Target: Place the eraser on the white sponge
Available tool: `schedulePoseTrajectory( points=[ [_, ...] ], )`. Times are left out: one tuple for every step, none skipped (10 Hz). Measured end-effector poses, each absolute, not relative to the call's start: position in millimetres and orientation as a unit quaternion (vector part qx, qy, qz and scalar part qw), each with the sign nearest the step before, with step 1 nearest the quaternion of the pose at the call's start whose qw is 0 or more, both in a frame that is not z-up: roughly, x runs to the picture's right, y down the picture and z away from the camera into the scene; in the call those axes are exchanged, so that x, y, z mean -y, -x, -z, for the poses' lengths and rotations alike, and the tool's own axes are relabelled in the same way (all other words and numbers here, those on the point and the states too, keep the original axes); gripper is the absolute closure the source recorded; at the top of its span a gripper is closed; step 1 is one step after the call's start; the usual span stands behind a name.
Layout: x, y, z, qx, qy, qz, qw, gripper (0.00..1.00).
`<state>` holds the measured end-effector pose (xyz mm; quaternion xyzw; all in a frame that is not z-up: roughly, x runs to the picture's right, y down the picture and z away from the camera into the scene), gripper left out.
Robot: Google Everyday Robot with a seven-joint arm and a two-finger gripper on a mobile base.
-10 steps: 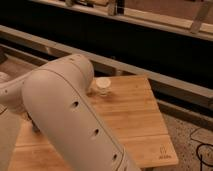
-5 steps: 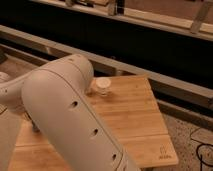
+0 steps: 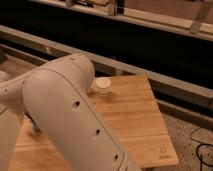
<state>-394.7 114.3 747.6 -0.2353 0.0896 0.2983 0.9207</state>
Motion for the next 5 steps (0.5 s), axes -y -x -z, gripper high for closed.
schedulePoseTrajectory(
  points=[
    [-106,397,-736,-0.075,0.230,-0.305,0.921,0.23],
    [-100,398,-730,-0.063,0.227,-0.311,0.921,0.23],
    [-83,389,-710,-0.042,0.214,-0.332,0.918,0.23],
    [-76,383,-701,-0.035,0.208,-0.344,0.915,0.23],
    [-73,380,-696,-0.030,0.205,-0.349,0.914,0.23]
  ],
)
